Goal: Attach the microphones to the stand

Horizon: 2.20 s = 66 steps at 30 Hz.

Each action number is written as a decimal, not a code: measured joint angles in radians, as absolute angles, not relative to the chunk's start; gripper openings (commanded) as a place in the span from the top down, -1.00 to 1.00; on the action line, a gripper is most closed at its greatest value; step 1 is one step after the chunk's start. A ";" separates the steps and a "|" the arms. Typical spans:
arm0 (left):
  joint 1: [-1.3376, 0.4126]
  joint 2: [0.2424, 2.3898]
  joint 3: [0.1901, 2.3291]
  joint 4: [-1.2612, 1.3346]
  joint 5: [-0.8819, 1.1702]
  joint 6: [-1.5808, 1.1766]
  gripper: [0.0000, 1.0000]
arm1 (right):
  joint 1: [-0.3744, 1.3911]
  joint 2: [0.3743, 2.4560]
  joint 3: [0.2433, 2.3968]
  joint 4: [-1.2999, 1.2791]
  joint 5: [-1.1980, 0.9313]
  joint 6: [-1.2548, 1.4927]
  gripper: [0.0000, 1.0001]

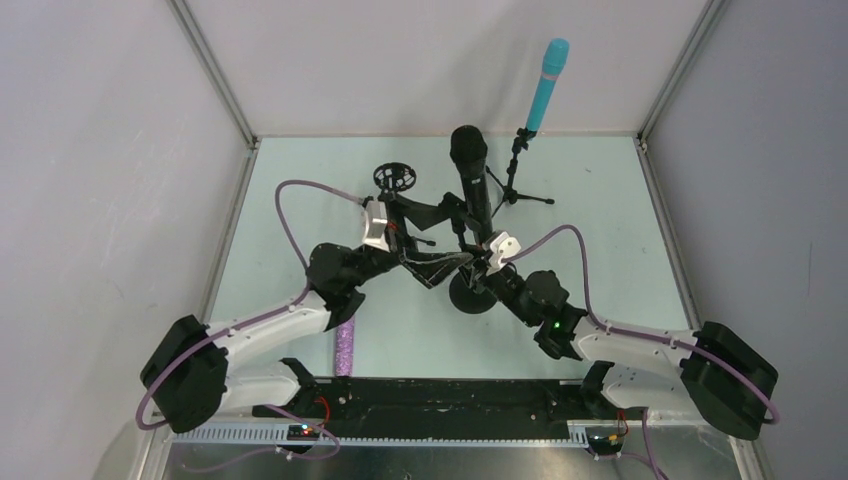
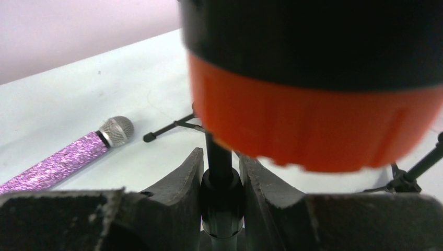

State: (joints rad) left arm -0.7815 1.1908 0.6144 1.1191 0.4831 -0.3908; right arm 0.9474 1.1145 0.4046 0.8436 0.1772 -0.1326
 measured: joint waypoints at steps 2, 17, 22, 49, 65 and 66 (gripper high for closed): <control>-0.781 1.177 0.593 1.121 0.463 -0.379 -0.99 | 0.929 1.132 0.405 0.848 0.177 -0.130 1.00; -0.781 1.082 0.503 1.095 0.326 -0.268 -0.99 | 0.815 1.176 0.405 0.918 0.206 -0.102 1.00; -0.781 1.071 0.503 1.084 0.325 -0.250 -0.99 | 0.745 1.192 0.404 0.931 0.202 -0.102 1.00; -0.772 1.013 0.470 1.022 0.327 -0.216 -0.99 | 0.292 1.468 0.387 1.296 0.253 -0.120 1.00; -0.759 1.013 0.469 0.999 0.326 -0.216 -0.99 | 0.234 1.596 0.416 1.348 0.314 -0.141 1.00; -0.759 1.013 0.469 0.999 0.326 -0.216 -0.99 | 0.232 1.603 0.417 1.349 0.319 -0.140 1.00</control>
